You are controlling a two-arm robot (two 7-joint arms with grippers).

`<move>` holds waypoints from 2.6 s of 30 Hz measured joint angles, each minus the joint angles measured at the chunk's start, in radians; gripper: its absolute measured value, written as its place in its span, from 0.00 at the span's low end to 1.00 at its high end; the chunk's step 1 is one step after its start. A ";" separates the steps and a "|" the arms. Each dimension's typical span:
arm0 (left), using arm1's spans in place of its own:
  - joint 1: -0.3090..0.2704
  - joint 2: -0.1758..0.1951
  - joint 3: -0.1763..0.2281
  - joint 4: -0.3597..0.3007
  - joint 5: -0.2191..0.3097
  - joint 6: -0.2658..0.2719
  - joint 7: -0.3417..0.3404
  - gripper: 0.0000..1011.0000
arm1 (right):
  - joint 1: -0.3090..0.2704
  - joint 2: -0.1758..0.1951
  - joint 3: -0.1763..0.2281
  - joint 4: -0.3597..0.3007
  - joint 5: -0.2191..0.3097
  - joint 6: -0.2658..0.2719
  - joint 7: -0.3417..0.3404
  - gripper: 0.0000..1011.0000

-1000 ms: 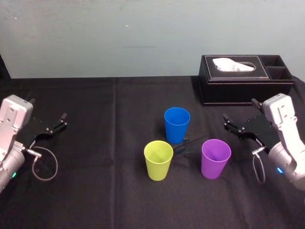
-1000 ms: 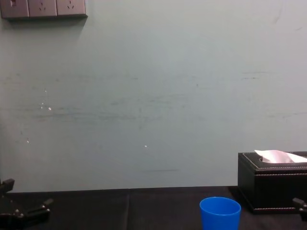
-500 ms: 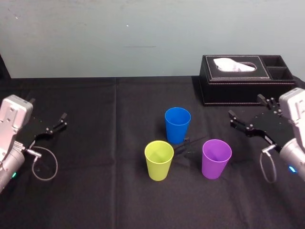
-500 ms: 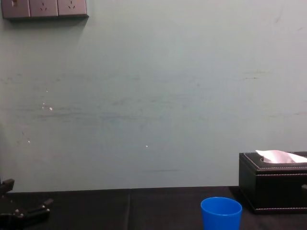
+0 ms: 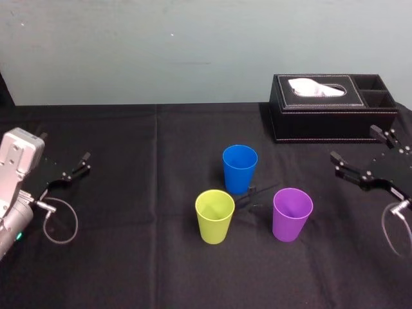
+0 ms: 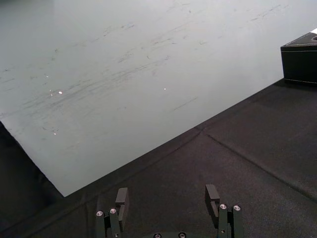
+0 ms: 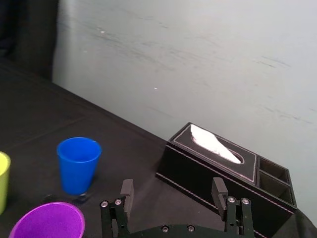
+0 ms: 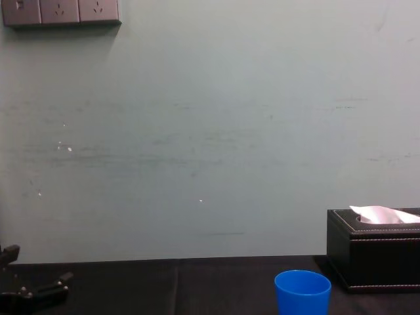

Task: Stack the three plastic cups sequentially using one hand.

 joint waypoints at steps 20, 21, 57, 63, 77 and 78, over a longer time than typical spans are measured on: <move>0.000 0.000 0.000 0.000 0.000 0.000 0.000 1.00 | -0.260 0.113 0.177 -0.114 0.135 -0.032 0.182 0.99; 0.000 0.000 0.000 0.000 0.000 0.000 0.000 1.00 | -0.260 0.113 0.177 -0.114 0.135 -0.032 0.182 0.99; 0.000 0.000 0.000 0.000 0.000 0.000 0.000 1.00 | -0.278 -0.011 0.104 -0.041 0.079 0.006 0.292 0.99; 0.000 0.000 0.000 0.000 0.000 0.000 0.000 1.00 | -0.264 -0.032 0.100 -0.037 0.065 0.018 0.299 0.99; 0.000 0.000 0.000 0.000 0.000 0.000 0.000 1.00 | -0.214 -0.081 0.081 -0.015 0.035 0.051 0.320 0.99; 0.000 0.000 0.000 0.000 0.000 0.000 0.000 1.00 | -0.209 -0.084 0.079 -0.013 0.034 0.052 0.321 0.99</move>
